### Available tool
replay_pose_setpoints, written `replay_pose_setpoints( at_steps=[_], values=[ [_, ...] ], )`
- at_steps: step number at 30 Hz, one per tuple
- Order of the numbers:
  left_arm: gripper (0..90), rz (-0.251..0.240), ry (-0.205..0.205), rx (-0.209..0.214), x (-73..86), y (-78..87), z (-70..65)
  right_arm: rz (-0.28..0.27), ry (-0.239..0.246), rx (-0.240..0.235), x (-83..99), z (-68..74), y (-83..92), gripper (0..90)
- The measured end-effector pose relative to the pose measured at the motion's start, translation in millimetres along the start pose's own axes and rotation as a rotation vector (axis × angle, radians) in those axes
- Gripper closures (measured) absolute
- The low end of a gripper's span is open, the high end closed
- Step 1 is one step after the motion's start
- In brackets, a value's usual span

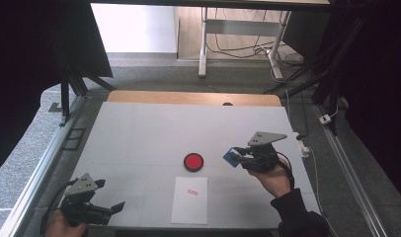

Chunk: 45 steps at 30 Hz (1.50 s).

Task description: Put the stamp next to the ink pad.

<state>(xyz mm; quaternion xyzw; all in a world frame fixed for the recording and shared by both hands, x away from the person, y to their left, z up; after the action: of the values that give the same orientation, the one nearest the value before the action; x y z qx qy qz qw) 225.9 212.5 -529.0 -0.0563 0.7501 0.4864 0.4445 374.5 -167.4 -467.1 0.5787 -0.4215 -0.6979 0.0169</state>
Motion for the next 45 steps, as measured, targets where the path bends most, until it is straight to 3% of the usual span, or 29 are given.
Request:
replay_pose_setpoints(
  at_steps=[9, 13, 25, 45],
  values=[
    [0.0, 0.033, -0.008, -0.012, 1.1, -3.2, -0.5, 0.049, -0.041, 0.050, 17.0, -19.4, -10.6, 71.5],
    [0.0, 0.029, -0.005, -0.004, 0.9, -3.0, -0.7, 0.092, -0.025, 0.083, 26.0, -25.6, -17.3, 71.5],
    [0.0, 0.036, -0.014, -0.003, 1.2, -3.7, -1.5, 0.152, -0.017, 0.124, 43.8, -39.5, -32.1, 71.5],
    [0.0, 0.044, -0.025, -0.009, 1.6, -4.6, -2.3, 0.238, -0.038, 0.117, 61.7, -45.2, -47.8, 71.3]
  ],
)
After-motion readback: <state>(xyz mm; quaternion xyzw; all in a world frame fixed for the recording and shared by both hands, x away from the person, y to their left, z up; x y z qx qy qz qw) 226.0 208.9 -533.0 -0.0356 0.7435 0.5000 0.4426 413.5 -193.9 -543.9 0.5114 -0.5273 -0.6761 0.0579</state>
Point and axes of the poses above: each handheld gripper's, and its own axes: y roughly backward along the jaws, x roughly out of its underside, z roughly to its left, the point moved 8 cm from there along -y, roughly forward along the jaws
